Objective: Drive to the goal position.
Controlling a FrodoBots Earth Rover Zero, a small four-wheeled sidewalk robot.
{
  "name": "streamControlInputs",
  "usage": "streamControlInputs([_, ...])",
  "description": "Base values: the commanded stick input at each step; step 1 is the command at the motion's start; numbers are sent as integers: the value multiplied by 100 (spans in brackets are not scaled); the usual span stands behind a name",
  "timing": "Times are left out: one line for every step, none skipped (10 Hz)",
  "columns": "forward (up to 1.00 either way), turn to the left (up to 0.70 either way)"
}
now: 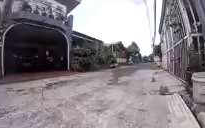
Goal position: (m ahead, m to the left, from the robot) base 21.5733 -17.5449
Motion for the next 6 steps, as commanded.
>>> streamControlInputs([0, 0])
streamControlInputs([0, 0])
streamControlInputs([0, 0])
streamControlInputs([0, 0])
streamControlInputs([10, 0])
streamControlInputs([30, 0])
